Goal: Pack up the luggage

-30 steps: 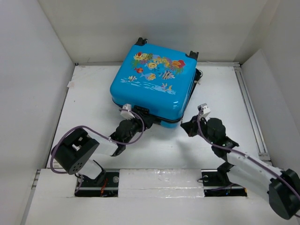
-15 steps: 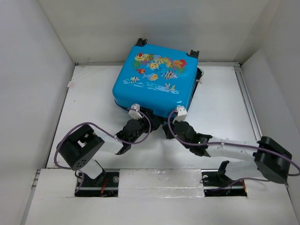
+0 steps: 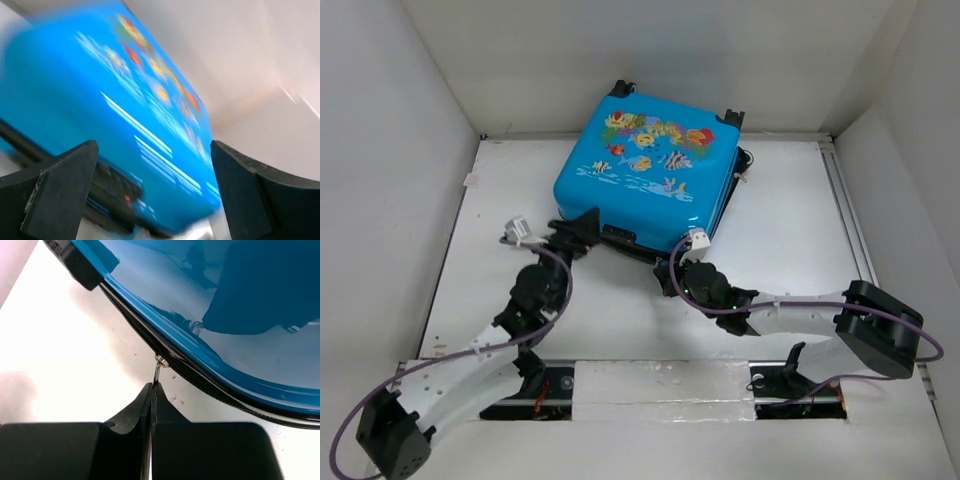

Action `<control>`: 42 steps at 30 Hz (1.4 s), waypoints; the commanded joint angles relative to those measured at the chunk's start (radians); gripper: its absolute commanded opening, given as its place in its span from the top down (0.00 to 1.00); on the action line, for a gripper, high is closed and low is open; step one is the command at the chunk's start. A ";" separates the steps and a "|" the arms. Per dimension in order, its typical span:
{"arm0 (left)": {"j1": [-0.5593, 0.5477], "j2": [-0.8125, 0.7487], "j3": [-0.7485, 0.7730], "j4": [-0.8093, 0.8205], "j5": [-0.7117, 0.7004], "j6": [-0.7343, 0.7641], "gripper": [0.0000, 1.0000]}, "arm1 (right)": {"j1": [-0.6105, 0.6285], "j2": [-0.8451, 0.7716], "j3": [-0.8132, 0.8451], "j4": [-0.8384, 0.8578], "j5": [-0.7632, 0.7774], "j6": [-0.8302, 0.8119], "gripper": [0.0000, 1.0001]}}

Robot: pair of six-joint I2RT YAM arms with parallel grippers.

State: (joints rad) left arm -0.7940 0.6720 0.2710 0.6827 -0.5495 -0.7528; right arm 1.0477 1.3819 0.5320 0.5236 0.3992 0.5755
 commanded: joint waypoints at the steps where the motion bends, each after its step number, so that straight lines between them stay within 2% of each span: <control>1: 0.236 0.146 0.266 -0.236 -0.130 -0.006 0.08 | 0.012 -0.018 -0.001 0.067 -0.092 0.021 1.00; 2: 0.322 0.205 0.313 -0.245 0.020 -0.038 0.08 | 0.012 -0.018 -0.001 0.067 -0.092 0.021 1.00; 4: 0.486 0.320 0.432 -0.245 0.182 -0.171 0.08 | 0.012 -0.029 -0.010 0.058 -0.102 0.021 1.00; 5: 0.600 0.430 0.466 -0.226 0.276 -0.196 0.08 | 0.012 -0.029 -0.010 0.049 -0.102 0.021 1.00; 6: 0.637 0.490 0.509 -0.244 0.289 -0.215 0.08 | 0.012 -0.029 -0.010 0.049 -0.102 0.021 1.00; 7: 0.666 0.548 0.624 -0.285 0.289 -0.232 0.08 | 0.012 -0.038 -0.010 0.039 -0.112 0.011 1.00; 8: 0.729 0.663 0.679 -0.316 0.322 -0.232 0.08 | 0.012 -0.038 -0.010 0.026 -0.112 0.000 1.00; 10: 0.780 0.806 0.805 -0.397 0.422 -0.232 0.09 | 0.021 -0.038 0.000 0.012 -0.123 -0.009 1.00; 11: 0.805 0.807 0.823 -0.385 0.463 -0.232 0.09 | 0.021 -0.038 0.011 0.012 -0.123 -0.009 1.00; 12: 0.835 0.883 0.849 -0.376 0.527 -0.221 0.10 | 0.021 -0.038 0.011 0.012 -0.134 -0.009 1.00; 13: 0.835 0.917 0.876 -0.432 0.528 -0.221 0.10 | 0.021 -0.038 0.020 0.003 -0.134 -0.009 1.00; 15: 0.845 1.007 0.914 -0.393 0.588 -0.212 0.12 | 0.031 -0.017 0.051 -0.017 -0.144 -0.009 1.00; 18: 0.845 1.112 1.028 -0.469 0.672 -0.194 0.12 | 0.040 0.017 0.101 -0.042 -0.145 -0.009 1.00; 23: 0.785 1.132 0.959 -0.425 0.683 -0.194 0.12 | 0.049 0.058 0.146 -0.042 -0.145 -0.009 1.00; 24: 0.774 1.132 0.909 -0.388 0.683 -0.212 0.12 | 0.049 0.081 0.169 -0.042 -0.154 -0.009 1.00; 28: 0.725 1.051 0.737 -0.220 0.706 -0.273 0.13 | 0.049 0.156 0.279 -0.070 -0.232 -0.045 1.00; 32: 0.711 0.974 0.561 -0.141 0.743 -0.283 0.13 | 0.081 0.305 0.419 -0.144 -0.319 -0.132 1.00; 36: 0.702 0.896 0.466 -0.112 0.764 -0.272 0.13 | 0.094 0.382 0.519 -0.171 -0.385 -0.166 1.00; 38: 0.702 0.871 0.436 -0.103 0.773 -0.263 0.13 | 0.094 0.393 0.552 -0.171 -0.418 -0.166 1.00; 39: 0.693 0.817 0.372 -0.091 0.787 -0.263 0.13 | 0.103 0.402 0.565 -0.184 -0.418 -0.166 1.00; 42: 0.693 0.781 0.320 -0.068 0.760 -0.273 0.13 | 0.123 0.343 0.541 -0.223 -0.337 -0.166 1.00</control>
State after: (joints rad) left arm -0.0734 1.5341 0.6571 0.5762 0.1520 -1.0569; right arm 1.1488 1.7805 1.0492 0.3309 0.0364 0.4309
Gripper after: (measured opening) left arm 0.875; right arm 0.009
